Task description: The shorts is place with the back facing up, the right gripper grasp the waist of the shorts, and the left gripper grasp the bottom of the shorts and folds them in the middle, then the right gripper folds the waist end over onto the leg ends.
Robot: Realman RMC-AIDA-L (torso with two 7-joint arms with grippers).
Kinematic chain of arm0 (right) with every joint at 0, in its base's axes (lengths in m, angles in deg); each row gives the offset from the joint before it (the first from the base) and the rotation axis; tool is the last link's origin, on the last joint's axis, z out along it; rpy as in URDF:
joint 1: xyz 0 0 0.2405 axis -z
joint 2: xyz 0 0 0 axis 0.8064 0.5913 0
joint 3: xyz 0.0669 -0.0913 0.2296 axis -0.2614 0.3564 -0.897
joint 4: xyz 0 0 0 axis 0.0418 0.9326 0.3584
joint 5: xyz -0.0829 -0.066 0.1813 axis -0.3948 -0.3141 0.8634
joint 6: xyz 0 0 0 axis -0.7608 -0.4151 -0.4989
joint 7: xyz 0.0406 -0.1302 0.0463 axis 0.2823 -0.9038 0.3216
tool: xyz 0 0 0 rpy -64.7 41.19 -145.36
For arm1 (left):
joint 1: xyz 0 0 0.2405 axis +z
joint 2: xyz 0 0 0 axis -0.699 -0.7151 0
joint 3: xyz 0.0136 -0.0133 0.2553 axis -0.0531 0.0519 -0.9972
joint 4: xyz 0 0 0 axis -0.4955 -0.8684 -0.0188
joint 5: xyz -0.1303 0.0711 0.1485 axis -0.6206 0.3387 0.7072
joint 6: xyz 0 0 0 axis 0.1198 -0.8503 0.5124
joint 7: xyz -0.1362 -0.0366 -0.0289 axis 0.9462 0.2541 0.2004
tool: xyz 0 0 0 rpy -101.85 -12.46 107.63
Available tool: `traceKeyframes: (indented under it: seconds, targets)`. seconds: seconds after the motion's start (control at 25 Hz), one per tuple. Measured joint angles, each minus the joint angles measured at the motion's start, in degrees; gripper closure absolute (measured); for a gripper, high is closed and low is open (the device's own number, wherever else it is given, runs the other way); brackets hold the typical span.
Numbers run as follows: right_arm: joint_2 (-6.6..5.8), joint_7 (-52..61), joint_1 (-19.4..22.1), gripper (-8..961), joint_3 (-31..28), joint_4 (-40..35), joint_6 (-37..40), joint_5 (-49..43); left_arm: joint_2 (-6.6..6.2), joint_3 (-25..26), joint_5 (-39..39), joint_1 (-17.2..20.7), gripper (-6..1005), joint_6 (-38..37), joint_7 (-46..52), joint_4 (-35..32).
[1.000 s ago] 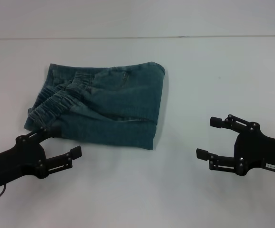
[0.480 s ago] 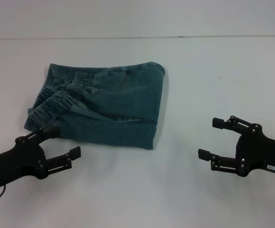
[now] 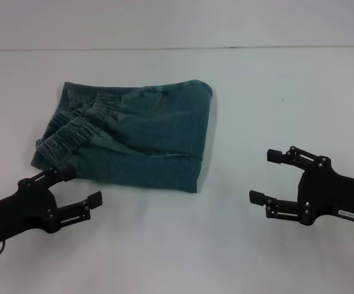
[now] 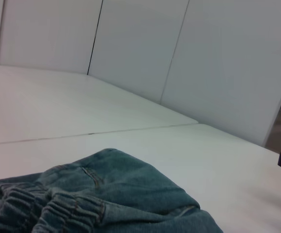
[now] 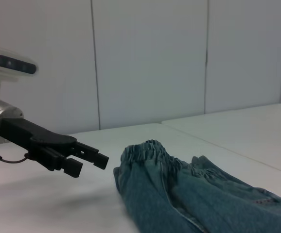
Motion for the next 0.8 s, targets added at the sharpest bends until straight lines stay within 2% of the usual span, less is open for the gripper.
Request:
traceKeyframes:
  seconds: [0.8]
  targets:
    - [-0.13, -0.94, -3.47, 38, -0.24, 1.3, 0.09, -0.41, -0.1, 0.29, 0.67, -0.04, 99, -0.3, 0.42, -0.23]
